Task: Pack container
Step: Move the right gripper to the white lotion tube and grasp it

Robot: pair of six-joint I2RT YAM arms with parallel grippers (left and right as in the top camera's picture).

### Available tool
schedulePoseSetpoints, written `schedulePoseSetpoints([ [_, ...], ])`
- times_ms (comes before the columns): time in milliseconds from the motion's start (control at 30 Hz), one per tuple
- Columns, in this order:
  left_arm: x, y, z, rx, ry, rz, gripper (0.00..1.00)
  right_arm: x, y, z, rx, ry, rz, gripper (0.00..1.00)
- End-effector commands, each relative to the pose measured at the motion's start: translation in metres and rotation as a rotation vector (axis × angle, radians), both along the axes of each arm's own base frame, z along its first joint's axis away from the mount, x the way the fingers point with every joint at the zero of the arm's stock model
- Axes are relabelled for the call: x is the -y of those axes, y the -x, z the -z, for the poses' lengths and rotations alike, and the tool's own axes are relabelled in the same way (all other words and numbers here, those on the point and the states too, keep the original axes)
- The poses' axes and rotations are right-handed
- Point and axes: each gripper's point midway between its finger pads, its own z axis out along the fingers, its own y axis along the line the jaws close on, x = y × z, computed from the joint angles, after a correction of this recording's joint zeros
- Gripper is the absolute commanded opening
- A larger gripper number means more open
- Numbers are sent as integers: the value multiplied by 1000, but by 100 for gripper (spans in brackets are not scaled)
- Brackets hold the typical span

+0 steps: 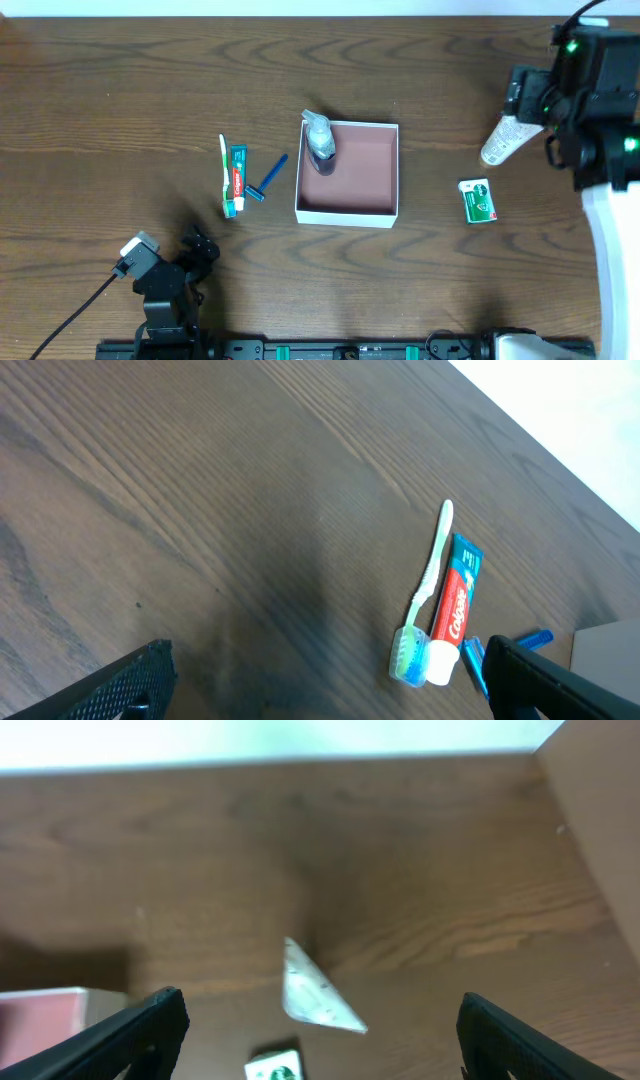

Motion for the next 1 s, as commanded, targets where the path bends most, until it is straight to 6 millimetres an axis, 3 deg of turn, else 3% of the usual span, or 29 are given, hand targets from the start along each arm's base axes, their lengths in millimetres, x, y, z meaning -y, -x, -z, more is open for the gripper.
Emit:
schedulePoseSetpoints([
  [0, -1, 1, 7, -16, -10, 0, 98, 4, -15, 37, -104, -57, -116, 85],
  [200, -1, 1, 7, -16, -10, 0, 98, 8, -18, 96, -281, -157, -161, 75],
  [333, -1, 1, 7, -16, -10, 0, 98, 6, -15, 119, -362, -184, -162, 66],
  [533, -1, 1, 7, -16, -10, 0, 98, 5, -12, 125, -388, -190, -160, 46],
  [667, -1, 1, 7, -16, -10, 0, 98, 6, -9, 126, -402, -191, -155, 22],
  [800, -1, 1, 7, -16, -10, 0, 98, 5, -6, 127, -413, -194, -152, 4],
  [967, -1, 1, 7, -16, -10, 0, 98, 5, -7, 126, -408, -200, -142, 1],
])
